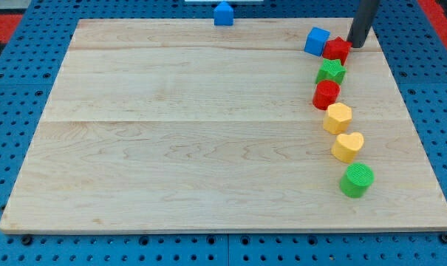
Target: Push the red star to the top of green star
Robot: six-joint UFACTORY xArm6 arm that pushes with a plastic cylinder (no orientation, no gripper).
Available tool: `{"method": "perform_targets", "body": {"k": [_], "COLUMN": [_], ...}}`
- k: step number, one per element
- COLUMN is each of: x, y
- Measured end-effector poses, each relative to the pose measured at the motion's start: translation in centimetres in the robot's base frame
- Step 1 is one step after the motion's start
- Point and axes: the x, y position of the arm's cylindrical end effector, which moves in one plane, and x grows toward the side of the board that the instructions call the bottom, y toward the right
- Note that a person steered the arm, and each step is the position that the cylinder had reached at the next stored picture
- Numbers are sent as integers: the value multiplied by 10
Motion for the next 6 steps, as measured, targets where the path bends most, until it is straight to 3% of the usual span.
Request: {"method": "perform_targets", "body": {"k": [2,5,6], "x": [17,48,42], "y": [-26,18,-3]}}
